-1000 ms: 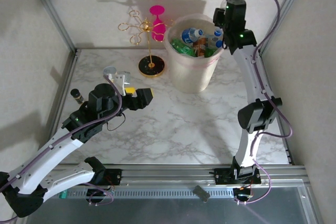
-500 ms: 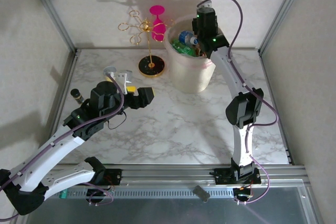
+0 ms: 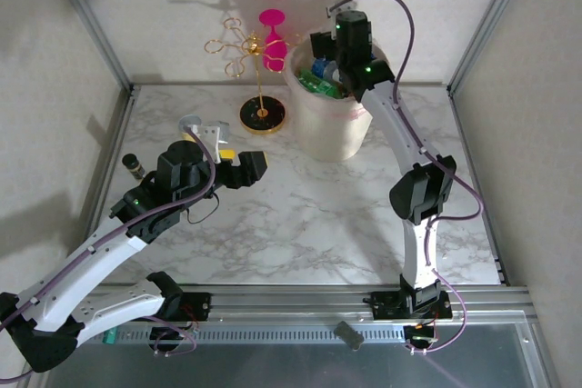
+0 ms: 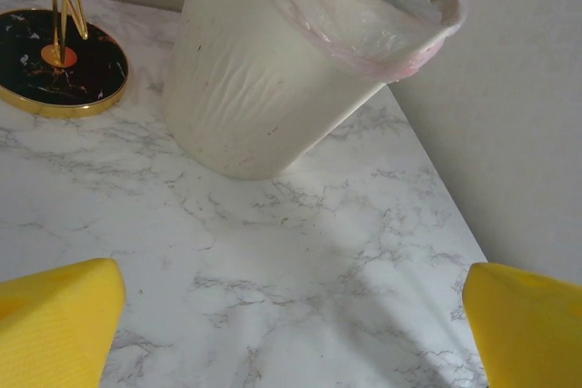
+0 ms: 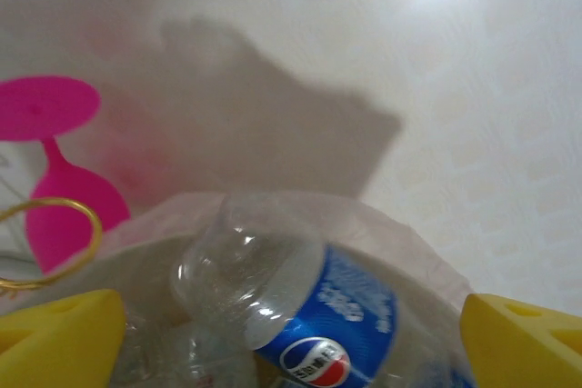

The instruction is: Put the plastic bottles in the bin

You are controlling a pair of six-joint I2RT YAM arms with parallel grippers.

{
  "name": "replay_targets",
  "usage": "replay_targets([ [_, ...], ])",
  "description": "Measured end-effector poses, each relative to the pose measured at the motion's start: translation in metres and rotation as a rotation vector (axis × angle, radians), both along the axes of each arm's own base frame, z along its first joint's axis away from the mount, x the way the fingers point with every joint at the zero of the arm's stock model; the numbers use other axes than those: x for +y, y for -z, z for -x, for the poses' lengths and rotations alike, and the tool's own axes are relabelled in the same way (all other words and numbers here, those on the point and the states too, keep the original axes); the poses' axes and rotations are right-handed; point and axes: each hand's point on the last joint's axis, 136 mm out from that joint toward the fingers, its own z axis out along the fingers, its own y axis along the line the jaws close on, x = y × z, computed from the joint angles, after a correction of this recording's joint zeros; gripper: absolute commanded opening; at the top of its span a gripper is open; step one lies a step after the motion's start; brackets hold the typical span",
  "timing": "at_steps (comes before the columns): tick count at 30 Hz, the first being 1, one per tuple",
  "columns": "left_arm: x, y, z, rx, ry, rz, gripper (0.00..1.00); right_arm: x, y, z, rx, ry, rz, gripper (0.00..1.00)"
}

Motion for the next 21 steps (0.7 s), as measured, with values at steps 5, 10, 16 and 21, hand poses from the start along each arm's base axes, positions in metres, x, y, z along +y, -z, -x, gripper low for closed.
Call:
replay_targets([
  [5, 0.001, -0.001, 0.0, -0.004, -0.004, 0.002, 0.95, -0.009, -0.038, 0.015, -0.047, -0.049, -0.121, 0.66],
  [10, 0.006, -0.008, 0.002, -0.023, -0.018, 0.012, 0.94, -0.042, -0.048, 0.005, -0.043, -0.03, -0.273, 0.34],
  [16, 0.022, 0.007, -0.001, -0.017, -0.103, 0.031, 0.97, -0.044, -0.005, -0.014, 0.068, -0.013, -0.327, 0.28],
  [21, 0.042, 0.032, 0.001, 0.004, -0.19, 0.038, 0.98, -0.033, 0.052, -0.014, 0.195, -0.02, -0.322, 0.28],
])
